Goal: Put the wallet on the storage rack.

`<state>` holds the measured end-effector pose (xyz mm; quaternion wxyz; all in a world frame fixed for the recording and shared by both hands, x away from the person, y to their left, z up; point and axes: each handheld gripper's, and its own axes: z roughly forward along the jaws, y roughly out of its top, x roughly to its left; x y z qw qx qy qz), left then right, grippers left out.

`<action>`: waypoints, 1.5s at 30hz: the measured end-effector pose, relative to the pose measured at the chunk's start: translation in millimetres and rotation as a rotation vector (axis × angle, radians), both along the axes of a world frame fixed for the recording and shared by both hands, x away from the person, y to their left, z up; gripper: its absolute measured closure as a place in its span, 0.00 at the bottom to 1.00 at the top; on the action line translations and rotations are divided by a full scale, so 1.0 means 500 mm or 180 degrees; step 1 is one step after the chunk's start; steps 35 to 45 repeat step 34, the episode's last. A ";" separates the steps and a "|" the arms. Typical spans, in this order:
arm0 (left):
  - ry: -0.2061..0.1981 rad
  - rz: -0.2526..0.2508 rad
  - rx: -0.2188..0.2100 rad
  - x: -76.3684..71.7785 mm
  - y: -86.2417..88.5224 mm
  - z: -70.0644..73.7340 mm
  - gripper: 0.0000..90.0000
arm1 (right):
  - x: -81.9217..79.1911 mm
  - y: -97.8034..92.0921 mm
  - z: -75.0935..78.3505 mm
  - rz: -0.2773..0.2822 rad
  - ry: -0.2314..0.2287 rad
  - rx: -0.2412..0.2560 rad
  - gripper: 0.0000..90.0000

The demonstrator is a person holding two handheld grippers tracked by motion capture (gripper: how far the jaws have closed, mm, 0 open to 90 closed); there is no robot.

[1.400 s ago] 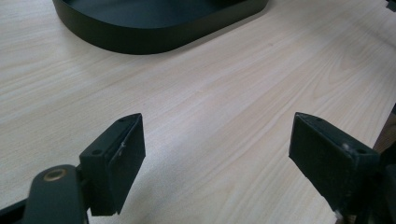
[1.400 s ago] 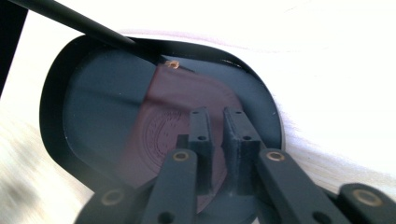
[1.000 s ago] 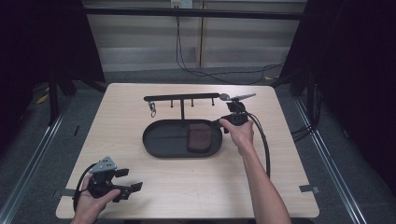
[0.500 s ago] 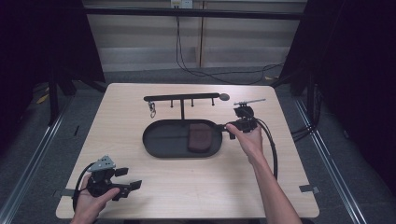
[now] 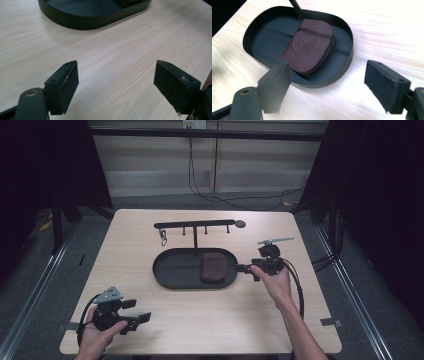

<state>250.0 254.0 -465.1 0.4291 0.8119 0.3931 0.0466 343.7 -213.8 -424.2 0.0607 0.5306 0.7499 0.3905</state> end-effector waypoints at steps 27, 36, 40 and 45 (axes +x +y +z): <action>0.0015 0.0012 -0.0069 -0.003 0.001 0.004 0.20 | -0.171 -0.078 -0.055 -0.0135 -0.0126 -0.0050 0.23; 0.0018 0.0073 -0.0024 -0.002 -0.004 0.002 0.24 | -0.204 -0.090 -0.086 -0.0122 -0.0033 -0.0177 0.26; 0.0018 0.0073 -0.0024 -0.002 -0.004 0.002 0.24 | -0.204 -0.090 -0.086 -0.0122 -0.0033 -0.0177 0.26; 0.0018 0.0073 -0.0024 -0.002 -0.004 0.002 0.24 | -0.204 -0.090 -0.086 -0.0122 -0.0033 -0.0177 0.26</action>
